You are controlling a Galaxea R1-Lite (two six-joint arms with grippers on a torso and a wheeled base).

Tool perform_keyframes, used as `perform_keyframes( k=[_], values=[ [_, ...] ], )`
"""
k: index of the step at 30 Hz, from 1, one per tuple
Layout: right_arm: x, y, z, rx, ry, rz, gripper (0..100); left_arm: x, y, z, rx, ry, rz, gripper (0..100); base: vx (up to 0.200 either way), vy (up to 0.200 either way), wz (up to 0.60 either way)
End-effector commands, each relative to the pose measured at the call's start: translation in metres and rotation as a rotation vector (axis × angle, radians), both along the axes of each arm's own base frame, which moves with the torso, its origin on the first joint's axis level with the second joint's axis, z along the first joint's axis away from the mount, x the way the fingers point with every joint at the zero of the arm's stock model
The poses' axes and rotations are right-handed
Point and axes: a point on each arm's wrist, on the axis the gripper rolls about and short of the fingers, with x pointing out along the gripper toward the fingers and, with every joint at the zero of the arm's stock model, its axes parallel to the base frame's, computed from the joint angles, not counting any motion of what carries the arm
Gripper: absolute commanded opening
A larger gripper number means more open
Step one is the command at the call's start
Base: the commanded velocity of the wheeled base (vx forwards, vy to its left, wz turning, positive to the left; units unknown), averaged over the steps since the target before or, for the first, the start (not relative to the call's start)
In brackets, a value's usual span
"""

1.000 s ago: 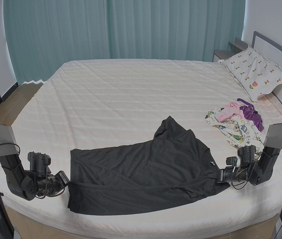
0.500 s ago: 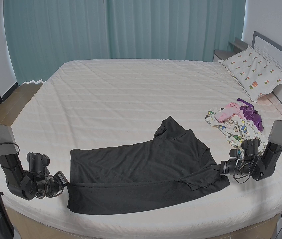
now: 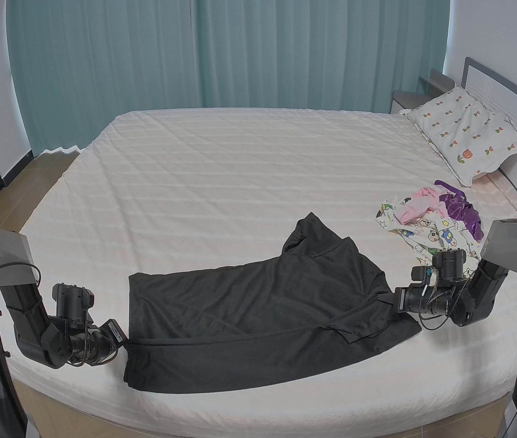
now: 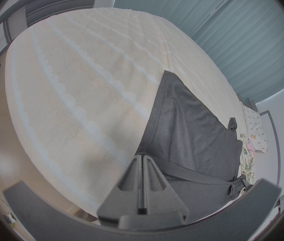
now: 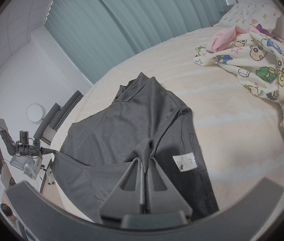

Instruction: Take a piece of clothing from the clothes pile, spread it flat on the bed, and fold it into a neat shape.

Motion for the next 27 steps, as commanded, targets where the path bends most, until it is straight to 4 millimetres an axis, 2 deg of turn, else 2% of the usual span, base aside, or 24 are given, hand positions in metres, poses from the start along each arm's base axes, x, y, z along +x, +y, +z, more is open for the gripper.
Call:
perform_keyframes(
  k=[1,27],
  values=[
    [0.011,0.005,-0.005,-0.017,-0.019,-0.011,0,0.0,0.0,-0.003,0.001,0.01,0.0,0,0.0,0.0,0.0],
    [0.015,0.012,-0.019,-0.028,-0.003,-0.006,0,0.003,-0.01,-0.014,0.092,0.037,0.022,0,0.0,0.0,0.0]
  ],
)
